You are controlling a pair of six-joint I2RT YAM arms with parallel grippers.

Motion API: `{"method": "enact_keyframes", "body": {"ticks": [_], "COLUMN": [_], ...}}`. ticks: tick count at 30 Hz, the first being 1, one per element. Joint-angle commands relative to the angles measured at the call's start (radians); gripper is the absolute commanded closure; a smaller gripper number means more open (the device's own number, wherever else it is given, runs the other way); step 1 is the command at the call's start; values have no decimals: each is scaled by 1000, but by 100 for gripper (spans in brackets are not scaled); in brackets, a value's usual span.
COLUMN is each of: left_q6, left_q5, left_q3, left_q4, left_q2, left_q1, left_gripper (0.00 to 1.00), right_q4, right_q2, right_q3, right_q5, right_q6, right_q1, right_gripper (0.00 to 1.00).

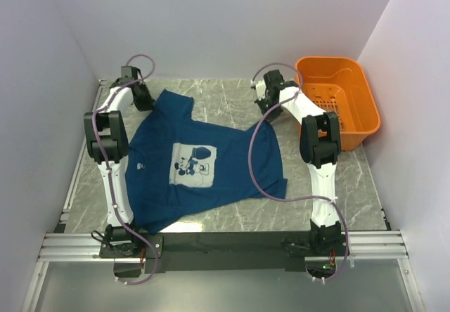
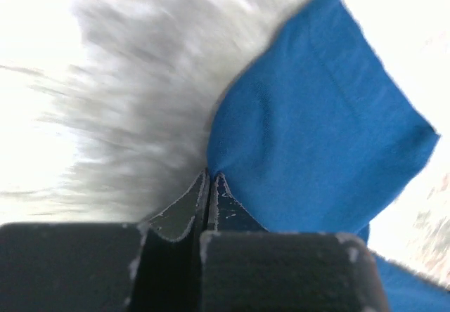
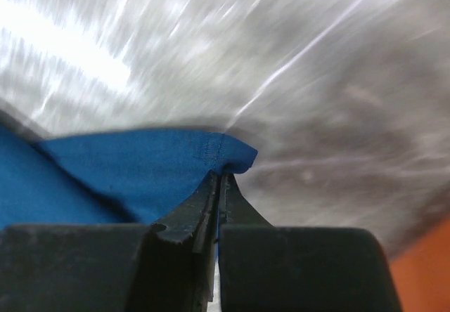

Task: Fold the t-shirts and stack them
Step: Flatten the tshirt out

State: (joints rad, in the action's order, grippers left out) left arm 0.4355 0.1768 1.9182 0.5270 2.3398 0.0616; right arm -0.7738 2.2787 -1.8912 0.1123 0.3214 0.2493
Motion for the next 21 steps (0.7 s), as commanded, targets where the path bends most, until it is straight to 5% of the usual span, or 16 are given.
{"method": "enact_keyframes", "body": {"ticks": [1,11,12,16,21], "left_q6": [68,115,114,103,101], "left_q5": [-71,-33,-39,-42,-60], "left_q3": [112,248,242,185,169], "left_q4": [-5,18,19,-21,-77], "left_q2": [16,110,110,64,-30], "left_q1": [58,95,96,101,112], "left_gripper": [99,99,95,51,32], "right_q4": [19,36,36,57,88], "right_q2": [34,146,151,147,127], "right_q3": [-146,-330,-339,-345,-362], "right_q5": [-65,-111,-111,-109,-92], "right_q6": [-18,-10,-10,-12,-19], "right_q1": [-28,-30,-30,-36,-39], "right_gripper": [100,100,100,66,46]}}
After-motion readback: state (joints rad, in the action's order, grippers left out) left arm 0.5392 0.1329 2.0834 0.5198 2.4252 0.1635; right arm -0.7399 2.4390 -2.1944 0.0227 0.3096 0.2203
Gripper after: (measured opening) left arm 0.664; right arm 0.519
